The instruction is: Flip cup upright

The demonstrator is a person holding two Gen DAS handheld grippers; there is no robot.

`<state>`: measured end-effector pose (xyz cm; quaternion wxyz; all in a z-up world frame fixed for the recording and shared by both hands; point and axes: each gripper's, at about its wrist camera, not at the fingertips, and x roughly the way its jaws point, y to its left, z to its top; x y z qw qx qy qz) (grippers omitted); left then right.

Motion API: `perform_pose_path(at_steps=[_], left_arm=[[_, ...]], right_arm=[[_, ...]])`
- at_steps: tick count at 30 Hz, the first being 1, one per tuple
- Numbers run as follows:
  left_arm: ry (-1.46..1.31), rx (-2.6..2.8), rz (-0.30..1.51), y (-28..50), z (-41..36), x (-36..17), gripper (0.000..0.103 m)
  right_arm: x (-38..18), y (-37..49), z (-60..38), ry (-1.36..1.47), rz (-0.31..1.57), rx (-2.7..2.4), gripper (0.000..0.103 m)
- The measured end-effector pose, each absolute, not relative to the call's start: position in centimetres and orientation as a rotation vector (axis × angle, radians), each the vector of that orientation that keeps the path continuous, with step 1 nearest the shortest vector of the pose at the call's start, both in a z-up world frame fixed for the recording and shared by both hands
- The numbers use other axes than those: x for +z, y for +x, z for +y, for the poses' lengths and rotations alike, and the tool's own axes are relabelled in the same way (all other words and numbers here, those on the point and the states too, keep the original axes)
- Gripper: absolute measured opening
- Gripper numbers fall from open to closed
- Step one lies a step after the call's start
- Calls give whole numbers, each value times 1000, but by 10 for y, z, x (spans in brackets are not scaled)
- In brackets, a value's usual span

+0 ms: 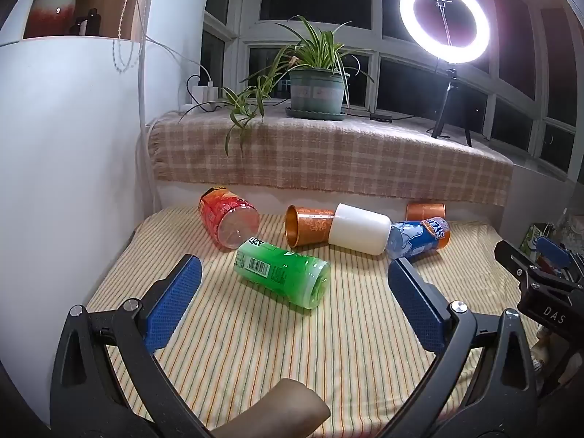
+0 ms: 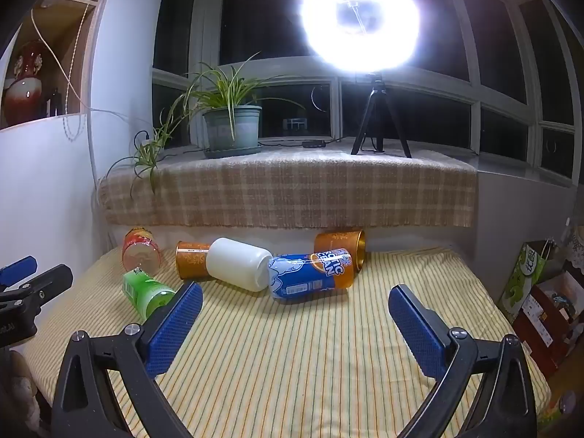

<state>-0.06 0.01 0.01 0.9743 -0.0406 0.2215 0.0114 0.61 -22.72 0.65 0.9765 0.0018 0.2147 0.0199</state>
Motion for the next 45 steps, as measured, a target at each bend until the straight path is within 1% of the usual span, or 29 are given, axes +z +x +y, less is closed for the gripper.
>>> perform_pose_path(at_steps=[18, 45], left_arm=[[-77, 30, 448, 0, 11, -4, 103], [-66, 37, 442, -1, 4, 7, 103]], right_arm=[[6, 8, -227, 2, 444, 41, 103], [4, 7, -225, 3, 453, 48, 103]])
